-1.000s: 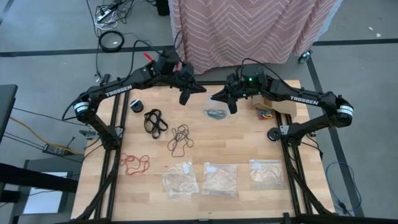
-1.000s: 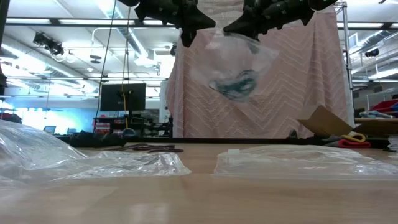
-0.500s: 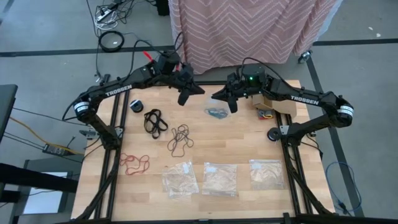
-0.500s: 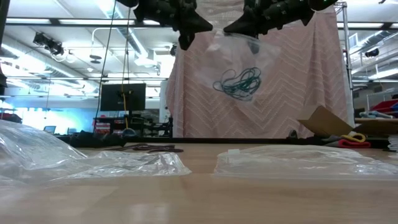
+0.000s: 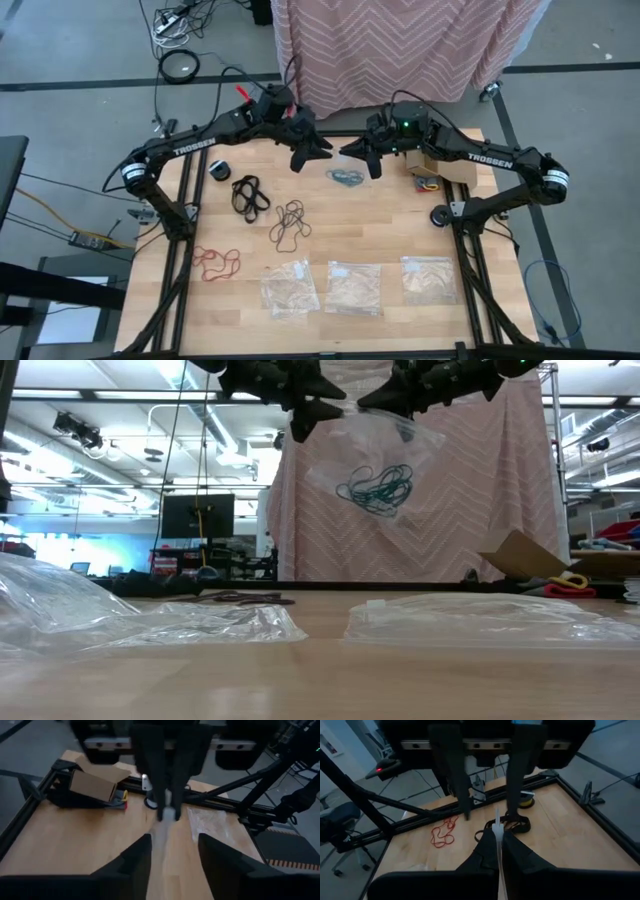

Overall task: Sort rubber bands
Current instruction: Close the top transparent zip bag

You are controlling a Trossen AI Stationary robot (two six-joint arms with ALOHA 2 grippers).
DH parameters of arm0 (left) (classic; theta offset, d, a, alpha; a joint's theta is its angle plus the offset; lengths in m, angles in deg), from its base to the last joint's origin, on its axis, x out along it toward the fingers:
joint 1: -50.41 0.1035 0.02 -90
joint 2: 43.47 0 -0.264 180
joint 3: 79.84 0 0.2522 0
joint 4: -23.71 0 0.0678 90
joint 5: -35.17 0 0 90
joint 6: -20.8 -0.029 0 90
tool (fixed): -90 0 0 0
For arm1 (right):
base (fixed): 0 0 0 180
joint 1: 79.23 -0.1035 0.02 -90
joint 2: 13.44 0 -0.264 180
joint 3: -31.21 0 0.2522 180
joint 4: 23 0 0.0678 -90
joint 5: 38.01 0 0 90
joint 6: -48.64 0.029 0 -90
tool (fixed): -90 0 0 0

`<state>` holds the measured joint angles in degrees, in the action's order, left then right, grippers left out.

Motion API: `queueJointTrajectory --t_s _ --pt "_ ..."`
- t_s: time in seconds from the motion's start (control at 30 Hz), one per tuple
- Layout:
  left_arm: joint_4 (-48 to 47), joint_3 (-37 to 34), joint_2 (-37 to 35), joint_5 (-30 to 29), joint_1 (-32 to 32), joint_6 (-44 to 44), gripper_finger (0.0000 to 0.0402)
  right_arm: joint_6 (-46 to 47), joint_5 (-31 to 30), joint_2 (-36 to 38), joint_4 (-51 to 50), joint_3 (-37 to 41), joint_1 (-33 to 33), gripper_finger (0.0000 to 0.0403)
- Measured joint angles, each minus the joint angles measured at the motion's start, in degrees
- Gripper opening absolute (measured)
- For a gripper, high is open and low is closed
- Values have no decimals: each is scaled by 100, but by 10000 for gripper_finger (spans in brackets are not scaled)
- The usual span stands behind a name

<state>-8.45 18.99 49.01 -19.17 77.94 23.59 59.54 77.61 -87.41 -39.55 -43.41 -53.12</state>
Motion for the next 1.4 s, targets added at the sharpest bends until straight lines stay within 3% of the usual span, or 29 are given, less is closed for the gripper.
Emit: queueJointTrajectory --t_s 0.23,0.53,0.63,0.77,0.83,1.4 --pt "128 0 86 -57 -34 339 194 2 10 0 42 0 -2 0" --pt "273 0 334 -158 -139 487 161 31 116 0 55 -1 17 0" --pt "416 0 360 -284 -142 493 129 92 148 0 51 -2 42 0" --pt "313 0 353 -88 -136 382 38 96 167 0 47 -2 56 0" --pt "249 0 353 -26 -136 343 12 98 209 0 48 -2 66 0" --pt "187 161 336 6 -14 313 1 66 221 7 -374 -17 111 0"
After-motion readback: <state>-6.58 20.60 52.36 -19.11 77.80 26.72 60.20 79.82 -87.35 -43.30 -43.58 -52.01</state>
